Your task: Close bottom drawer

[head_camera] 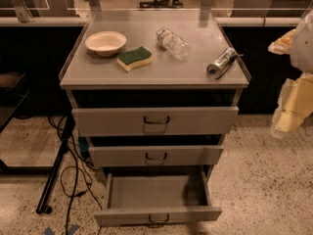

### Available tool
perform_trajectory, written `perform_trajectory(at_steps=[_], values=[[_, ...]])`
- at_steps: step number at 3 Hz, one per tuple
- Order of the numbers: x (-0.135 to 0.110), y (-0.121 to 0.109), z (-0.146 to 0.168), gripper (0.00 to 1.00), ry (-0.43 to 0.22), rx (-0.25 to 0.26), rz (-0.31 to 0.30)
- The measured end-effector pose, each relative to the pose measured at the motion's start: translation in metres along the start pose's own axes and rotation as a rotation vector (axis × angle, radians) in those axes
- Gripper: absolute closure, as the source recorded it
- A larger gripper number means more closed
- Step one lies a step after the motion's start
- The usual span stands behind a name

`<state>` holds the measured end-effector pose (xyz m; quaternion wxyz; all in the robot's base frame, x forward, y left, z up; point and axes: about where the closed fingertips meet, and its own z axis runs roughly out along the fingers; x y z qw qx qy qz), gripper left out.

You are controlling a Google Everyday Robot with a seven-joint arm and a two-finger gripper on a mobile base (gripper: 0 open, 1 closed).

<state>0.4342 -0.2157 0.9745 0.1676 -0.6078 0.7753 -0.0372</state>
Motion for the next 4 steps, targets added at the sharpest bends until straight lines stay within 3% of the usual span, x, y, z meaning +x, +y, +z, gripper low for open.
perform_trajectory(at_steps=[1,3,4], values=[[0.005,0.016,0.018,0.0,-0.053,-0.012,-0.008],[0.035,0.077,0.126,0.42,-0.207,-0.066,0.098],[0.049,0.104,0.189,0.65,-0.213,-0.092,0.152]])
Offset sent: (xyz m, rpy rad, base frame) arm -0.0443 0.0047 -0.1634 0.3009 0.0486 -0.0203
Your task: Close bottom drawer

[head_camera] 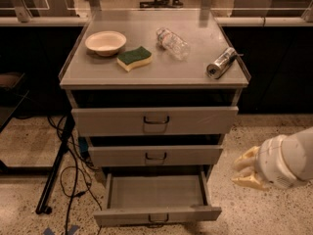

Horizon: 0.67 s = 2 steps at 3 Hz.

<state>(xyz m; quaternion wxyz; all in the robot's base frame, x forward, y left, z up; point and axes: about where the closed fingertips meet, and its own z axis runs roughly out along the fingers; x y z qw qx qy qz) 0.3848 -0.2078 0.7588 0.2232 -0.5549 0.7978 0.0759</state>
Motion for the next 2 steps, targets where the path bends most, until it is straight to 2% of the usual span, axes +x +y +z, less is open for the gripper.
perform_trajectory(at_steps=[1,2], values=[[0.0062,0.0026,0.0119,0.89,0.001,0.008,0.01],[0.0061,0.0026,0.0119,1.0,0.001,0.008,0.01]])
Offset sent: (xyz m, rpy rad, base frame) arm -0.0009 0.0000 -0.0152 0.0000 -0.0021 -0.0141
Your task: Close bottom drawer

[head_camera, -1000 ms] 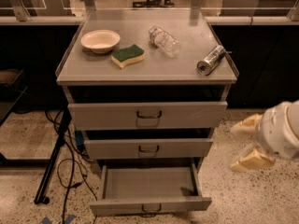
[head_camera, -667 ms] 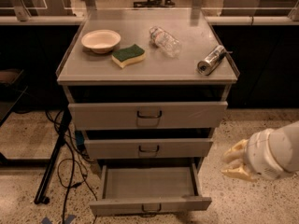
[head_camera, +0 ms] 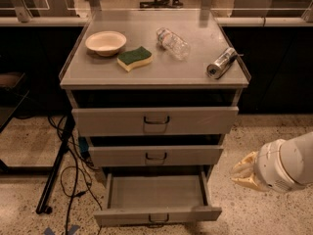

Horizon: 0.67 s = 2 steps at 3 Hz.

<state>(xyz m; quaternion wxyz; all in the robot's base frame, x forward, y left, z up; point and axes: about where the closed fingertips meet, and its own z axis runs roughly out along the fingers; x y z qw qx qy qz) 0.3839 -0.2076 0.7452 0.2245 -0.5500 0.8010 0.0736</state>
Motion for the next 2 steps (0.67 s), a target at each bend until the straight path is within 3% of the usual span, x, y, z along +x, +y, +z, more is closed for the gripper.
perform_trajectory(at_steps=[1,2], values=[[0.0,0.0,0.0,1.0,0.0,0.0,0.0],[0.008,0.004,0.037,1.0,-0.015,-0.037,0.028]])
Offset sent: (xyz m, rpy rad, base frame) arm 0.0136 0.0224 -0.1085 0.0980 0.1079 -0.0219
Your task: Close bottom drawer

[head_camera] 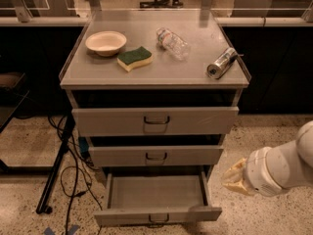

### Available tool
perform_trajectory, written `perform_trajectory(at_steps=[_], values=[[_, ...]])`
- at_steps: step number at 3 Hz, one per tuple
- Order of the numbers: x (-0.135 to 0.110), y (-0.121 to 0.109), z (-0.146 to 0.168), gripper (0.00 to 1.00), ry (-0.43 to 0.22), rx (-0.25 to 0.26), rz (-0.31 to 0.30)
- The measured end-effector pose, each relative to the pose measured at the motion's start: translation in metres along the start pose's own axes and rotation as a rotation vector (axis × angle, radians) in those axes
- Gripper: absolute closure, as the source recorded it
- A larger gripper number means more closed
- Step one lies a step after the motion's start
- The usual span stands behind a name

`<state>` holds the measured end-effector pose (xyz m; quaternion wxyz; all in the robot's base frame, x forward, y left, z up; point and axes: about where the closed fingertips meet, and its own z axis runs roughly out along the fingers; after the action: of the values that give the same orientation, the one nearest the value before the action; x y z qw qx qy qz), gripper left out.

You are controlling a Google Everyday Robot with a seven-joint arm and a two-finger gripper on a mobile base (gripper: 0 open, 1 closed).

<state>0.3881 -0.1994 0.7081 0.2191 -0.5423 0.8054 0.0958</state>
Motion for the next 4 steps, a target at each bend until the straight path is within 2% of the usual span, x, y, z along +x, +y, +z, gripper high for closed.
perform_trajectory(at_steps=[1,2,3,4], values=[[0.02,0.004,0.059,1.0,-0.044,-0.037,0.035],[0.053,0.012,0.138,1.0,-0.115,-0.067,0.08],[0.07,0.019,0.183,1.0,-0.147,-0.085,0.107],[0.084,0.032,0.241,1.0,-0.157,-0.126,0.134]])
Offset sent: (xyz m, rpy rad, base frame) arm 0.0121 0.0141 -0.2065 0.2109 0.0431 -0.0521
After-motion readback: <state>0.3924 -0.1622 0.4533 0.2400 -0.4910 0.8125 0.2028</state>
